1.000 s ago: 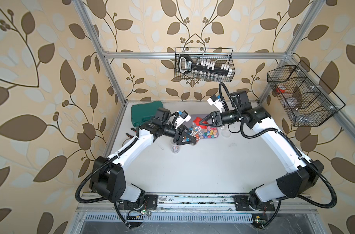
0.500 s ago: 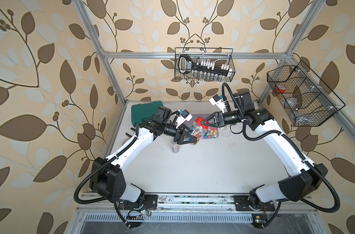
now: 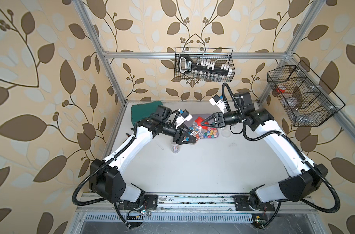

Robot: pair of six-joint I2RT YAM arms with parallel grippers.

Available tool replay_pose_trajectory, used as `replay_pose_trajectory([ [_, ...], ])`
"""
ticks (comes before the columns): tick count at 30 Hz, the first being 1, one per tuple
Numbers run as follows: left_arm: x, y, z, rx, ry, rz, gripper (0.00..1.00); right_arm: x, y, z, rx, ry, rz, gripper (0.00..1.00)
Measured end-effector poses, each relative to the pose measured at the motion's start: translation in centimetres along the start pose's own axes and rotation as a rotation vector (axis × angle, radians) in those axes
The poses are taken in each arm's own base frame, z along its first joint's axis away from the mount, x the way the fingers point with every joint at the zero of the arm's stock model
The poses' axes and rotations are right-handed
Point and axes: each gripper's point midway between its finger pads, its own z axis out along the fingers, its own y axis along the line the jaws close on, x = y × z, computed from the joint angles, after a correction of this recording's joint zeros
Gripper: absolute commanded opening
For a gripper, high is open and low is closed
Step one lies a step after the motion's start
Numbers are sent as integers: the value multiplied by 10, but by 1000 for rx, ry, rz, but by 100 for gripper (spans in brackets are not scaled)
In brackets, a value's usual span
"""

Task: Pour the candies out of the jar
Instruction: Pick up the jar from the center of the board, then unscrew the lid from the jar.

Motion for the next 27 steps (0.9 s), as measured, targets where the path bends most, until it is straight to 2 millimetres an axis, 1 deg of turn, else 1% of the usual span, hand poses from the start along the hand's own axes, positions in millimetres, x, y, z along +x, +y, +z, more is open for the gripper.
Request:
replay_pose_trajectory([
  [4, 1, 4, -3, -52, 18, 7, 68, 0, -3, -2, 11, -3, 4, 71],
  [8, 15, 17, -6, -147, 71, -36, 68, -6, -9, -10, 35, -21, 19, 77],
  [13, 30, 32, -11, -248, 133, -69, 68, -13, -9, -16, 45, -31, 18, 81],
  [18, 38, 43, -17, -346, 183, -71, 68, -12, -16, -12, 52, 6, 29, 85],
  [22, 45, 40, -18, -409, 233, -37, 68, -7, -29, -3, 50, 54, 60, 87],
  [27, 51, 28, -17, -456, 290, 32, 69, 0, -43, 7, 34, 103, 112, 87],
])
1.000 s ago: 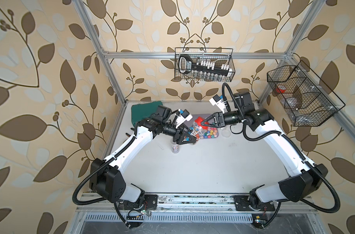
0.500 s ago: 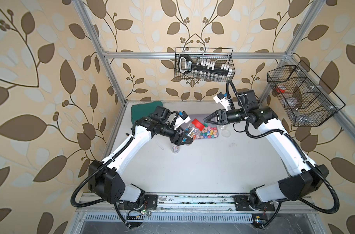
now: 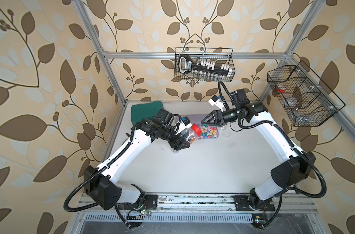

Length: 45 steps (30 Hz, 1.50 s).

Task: Pour the candies out of the jar
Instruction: Unscrew the lid from the jar.

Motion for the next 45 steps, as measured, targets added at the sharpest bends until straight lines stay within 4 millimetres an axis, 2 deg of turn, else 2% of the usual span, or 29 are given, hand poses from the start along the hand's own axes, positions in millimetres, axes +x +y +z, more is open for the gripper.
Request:
replay_pose_trajectory([
  [5, 1, -5, -6, -39, 6, 42, 69, 3, -4, 9, -28, 33, 24, 87],
  [15, 0, -6, -16, -75, -12, 73, 69, 16, 10, 30, -90, 106, 24, 85],
  [26, -1, -8, -20, -78, -23, 86, 69, 23, 17, 41, -131, 145, 29, 75],
  [31, -2, -8, -20, -79, -25, 87, 69, 26, 21, 44, -143, 159, 25, 68],
  [38, -1, -8, -19, -79, -31, 90, 69, 27, 22, 45, -143, 163, 23, 47],
  [45, -1, -9, -19, -82, -73, 86, 69, 27, 21, 45, -136, 163, 17, 40],
])
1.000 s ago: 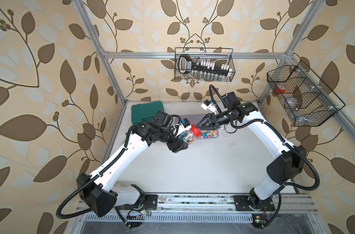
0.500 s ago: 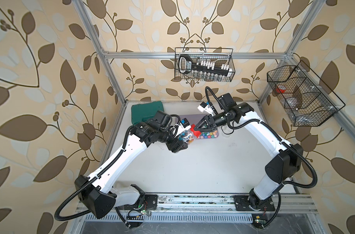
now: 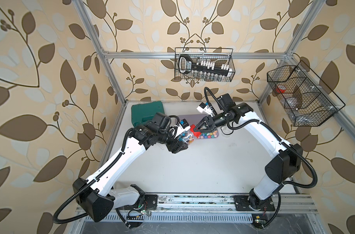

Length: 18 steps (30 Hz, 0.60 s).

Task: Pour the candies out of the jar
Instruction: Unscrew the lid from the jar.

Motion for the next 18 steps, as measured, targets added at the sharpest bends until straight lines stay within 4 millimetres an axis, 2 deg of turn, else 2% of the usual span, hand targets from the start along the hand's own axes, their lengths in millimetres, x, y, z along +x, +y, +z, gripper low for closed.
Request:
replay_pose_trajectory([
  [11, -10, -5, 2, 33, -63, -22, 69, 0, 6, -8, 24, -28, -35, 33],
  [18, -17, -13, -2, 102, -107, -54, 69, 5, 17, -15, 19, -55, -152, 31],
])
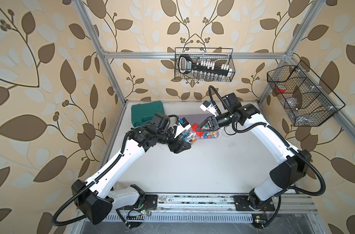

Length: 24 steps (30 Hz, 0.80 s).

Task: Pour the candies out of the jar
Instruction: Unscrew the lid from the jar.

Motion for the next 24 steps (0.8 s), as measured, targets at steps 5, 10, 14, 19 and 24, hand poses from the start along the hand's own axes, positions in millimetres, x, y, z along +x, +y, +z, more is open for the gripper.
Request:
replay_pose_trajectory([
  [5, -5, -11, -4, 89, -34, -47, 69, 2, 11, -4, -39, -33, -110, 31],
  [10, -10, -18, -8, 152, -58, -84, 69, 1, 19, -6, -74, -55, -196, 30],
  [14, -11, -22, -9, 200, -66, -107, 68, 2, 23, -7, -97, -62, -249, 30],
  [19, -13, -28, -10, 269, -77, -127, 69, 6, 26, -11, -123, -71, -317, 30],
  [24, -18, -36, -16, 363, -104, -144, 70, 14, 34, -17, -149, -92, -418, 30],
])
